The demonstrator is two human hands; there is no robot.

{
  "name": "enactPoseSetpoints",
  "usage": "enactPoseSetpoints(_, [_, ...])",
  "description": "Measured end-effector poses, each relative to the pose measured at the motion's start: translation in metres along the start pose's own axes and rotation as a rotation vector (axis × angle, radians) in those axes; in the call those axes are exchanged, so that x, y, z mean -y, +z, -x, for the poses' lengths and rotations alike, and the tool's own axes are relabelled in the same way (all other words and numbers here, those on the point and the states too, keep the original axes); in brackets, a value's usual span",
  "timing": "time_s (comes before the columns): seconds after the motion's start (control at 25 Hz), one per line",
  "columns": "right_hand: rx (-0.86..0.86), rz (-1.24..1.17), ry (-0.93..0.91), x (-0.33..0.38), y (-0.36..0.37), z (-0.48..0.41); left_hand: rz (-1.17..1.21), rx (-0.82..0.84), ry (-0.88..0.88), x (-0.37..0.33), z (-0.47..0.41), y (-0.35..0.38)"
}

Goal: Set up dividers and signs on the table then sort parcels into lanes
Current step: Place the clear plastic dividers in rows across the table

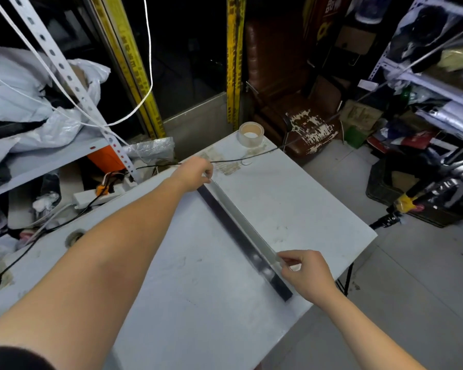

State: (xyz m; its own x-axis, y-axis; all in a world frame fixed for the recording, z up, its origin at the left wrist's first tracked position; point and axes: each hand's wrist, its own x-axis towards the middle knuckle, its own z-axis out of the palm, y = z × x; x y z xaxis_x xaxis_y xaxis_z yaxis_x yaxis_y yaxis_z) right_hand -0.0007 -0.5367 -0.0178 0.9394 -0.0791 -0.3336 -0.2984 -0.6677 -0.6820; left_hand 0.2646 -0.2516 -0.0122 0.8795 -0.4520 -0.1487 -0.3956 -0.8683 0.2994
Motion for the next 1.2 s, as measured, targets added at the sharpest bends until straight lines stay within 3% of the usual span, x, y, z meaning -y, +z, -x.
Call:
enactPoseSetpoints(0.52, [-0.115, -0.047, 0.089, -0.02, -0.016, -0.023, 0.057, 0.021, 0.071, -0.019, -0.085, 0.015])
enactPoseSetpoints(1.2, [-0.092, 0.062, 0.106, -0.028, -0.032, -0.041, -0.007, -0.022, 0.035, -0.029, -0.09, 0.012])
